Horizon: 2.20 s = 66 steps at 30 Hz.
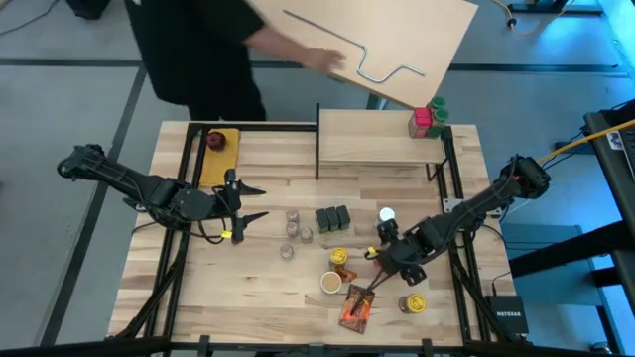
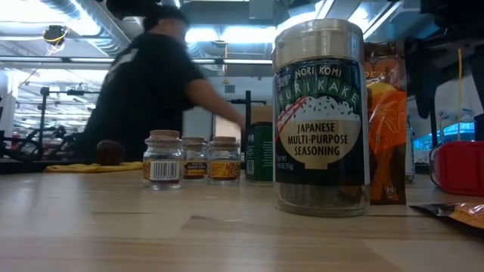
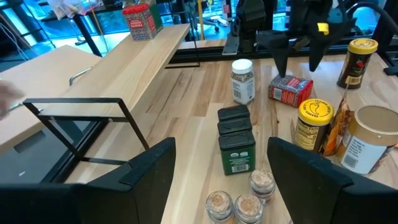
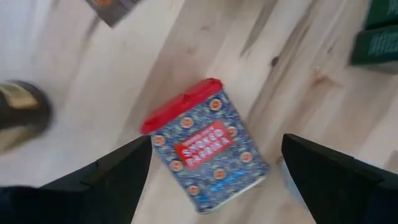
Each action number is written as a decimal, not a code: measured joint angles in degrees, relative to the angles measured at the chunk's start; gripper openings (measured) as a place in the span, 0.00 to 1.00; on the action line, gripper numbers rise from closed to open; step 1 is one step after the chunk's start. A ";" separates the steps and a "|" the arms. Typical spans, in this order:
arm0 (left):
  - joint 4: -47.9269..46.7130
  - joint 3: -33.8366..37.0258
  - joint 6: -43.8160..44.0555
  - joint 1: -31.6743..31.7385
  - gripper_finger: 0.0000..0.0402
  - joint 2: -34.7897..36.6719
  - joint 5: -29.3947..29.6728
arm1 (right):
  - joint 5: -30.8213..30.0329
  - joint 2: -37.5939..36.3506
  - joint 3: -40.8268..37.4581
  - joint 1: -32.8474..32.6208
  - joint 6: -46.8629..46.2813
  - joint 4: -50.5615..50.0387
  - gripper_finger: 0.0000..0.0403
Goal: Shelf spices
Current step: Put the red seasoning can on the shelf and align it with the other red seasoning can
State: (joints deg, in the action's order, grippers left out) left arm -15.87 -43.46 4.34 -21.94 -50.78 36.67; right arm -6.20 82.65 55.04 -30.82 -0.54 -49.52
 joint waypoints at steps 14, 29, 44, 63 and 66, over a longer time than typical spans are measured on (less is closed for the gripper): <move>0.25 0.00 0.15 0.43 0.62 0.00 0.15 | -1.92 -0.13 -7.11 -1.19 5.77 8.01 0.91; 0.17 0.00 0.56 1.47 0.62 0.00 0.17 | -0.76 0.09 -10.02 -1.03 -1.58 10.12 0.91; -0.11 0.00 0.81 1.47 0.62 0.00 0.16 | -2.17 0.09 -9.92 -1.03 -2.12 22.39 0.91; -0.10 0.00 0.83 1.47 0.62 0.00 0.17 | -1.84 0.05 -9.91 -1.03 -5.05 14.92 0.91; -0.10 0.00 0.83 1.47 0.62 0.00 0.17 | -1.76 0.04 -9.91 -1.03 -5.02 12.08 0.91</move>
State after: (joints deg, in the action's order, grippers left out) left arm -15.97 -43.46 5.17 -20.47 -50.78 36.84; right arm -7.96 82.70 45.12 -31.86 -5.56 -37.44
